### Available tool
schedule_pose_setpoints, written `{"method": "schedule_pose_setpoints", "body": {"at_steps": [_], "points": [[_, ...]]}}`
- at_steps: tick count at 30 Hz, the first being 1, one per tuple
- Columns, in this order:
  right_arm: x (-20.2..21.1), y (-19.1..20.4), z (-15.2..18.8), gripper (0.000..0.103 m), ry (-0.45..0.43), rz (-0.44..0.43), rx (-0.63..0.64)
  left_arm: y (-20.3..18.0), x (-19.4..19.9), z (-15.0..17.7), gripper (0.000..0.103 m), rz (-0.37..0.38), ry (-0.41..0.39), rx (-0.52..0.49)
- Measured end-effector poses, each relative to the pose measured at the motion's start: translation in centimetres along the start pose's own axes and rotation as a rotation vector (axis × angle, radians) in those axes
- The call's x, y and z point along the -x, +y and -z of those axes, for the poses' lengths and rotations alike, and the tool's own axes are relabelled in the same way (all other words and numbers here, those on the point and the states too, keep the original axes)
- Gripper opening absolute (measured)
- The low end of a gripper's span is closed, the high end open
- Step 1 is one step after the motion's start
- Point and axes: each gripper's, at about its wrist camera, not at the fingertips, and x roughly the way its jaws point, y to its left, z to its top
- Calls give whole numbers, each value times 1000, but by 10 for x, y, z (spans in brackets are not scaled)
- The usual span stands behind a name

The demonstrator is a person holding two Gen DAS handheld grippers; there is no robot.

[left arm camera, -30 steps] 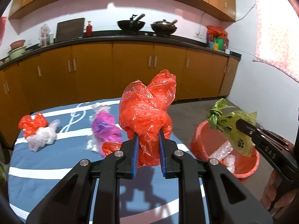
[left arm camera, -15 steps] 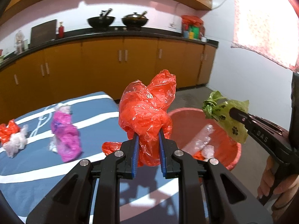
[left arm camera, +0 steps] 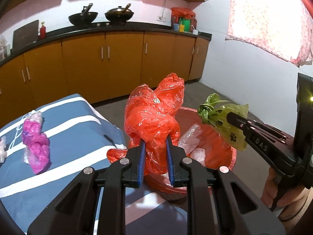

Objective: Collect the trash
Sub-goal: 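Carry both bags over the orange basket and open both tools to release them, then swing both tools back toward the table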

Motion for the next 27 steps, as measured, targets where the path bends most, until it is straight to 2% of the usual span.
{"method": "schedule_pose_setpoints", "body": {"at_steps": [14, 17, 18, 19, 20, 21, 27], "points": [[-12, -21, 3, 4, 0, 20, -15, -24, -43, -4, 19, 51, 48, -49], [-15, -22, 4, 8, 3, 30, -12, -27, -53, -1, 24, 59, 77, -53], [-16, -23, 5, 9, 3, 32, -12, -26, -56, -1, 31, 65, 86, -47], [-16, -24, 6, 16, 7, 31, -14, -25, -59, 0, 38, 70, 95, -38], [-16, -25, 7, 20, 8, 35, -17, -23, -60, 1, 40, 68, 97, -31], [-16, -26, 8, 25, 8, 39, -19, -22, -60, 2, 41, 67, 99, -28], [-16, -33, 12, 25, 16, 66, -39, -2, -52, 6, 42, 32, 95, 24]]}}
